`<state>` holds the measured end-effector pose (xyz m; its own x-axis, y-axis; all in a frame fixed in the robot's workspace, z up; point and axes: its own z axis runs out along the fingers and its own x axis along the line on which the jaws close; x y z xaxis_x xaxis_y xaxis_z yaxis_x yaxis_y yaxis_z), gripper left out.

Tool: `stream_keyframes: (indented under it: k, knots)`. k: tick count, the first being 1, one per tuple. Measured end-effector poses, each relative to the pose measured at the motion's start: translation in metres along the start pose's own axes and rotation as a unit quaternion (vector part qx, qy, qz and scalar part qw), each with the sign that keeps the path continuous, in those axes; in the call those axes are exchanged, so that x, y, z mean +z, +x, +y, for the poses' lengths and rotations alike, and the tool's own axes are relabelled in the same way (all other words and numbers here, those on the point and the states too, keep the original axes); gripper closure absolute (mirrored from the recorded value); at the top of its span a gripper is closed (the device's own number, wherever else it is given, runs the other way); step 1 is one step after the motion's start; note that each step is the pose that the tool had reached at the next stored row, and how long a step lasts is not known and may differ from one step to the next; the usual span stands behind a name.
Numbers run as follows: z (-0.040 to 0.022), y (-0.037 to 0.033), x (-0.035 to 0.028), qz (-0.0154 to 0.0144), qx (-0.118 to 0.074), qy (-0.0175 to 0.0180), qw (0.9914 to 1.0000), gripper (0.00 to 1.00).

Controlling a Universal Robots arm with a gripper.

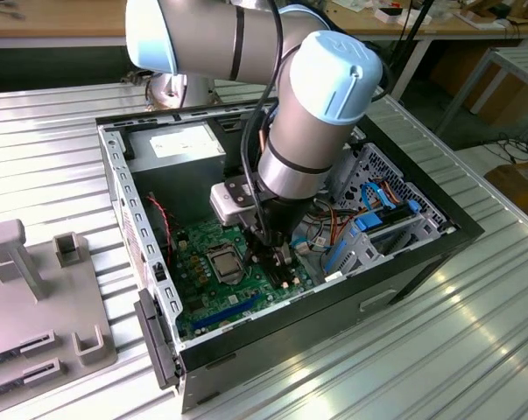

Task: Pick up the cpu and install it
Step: 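Install the first cpu locking lever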

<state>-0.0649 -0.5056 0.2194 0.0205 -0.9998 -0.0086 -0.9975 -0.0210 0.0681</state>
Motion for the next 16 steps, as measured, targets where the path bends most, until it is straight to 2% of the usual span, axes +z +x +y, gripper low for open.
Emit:
stream_keyframes:
  k: [2, 16]
  knots:
    - [0.0017, -0.0004, 0.0001, -0.0001, 0.000, 0.0000, 1.00000, 0.89]
    - [0.0025, -0.0004, 0.0002, -0.0001, 0.000, 0.0000, 1.00000, 0.89]
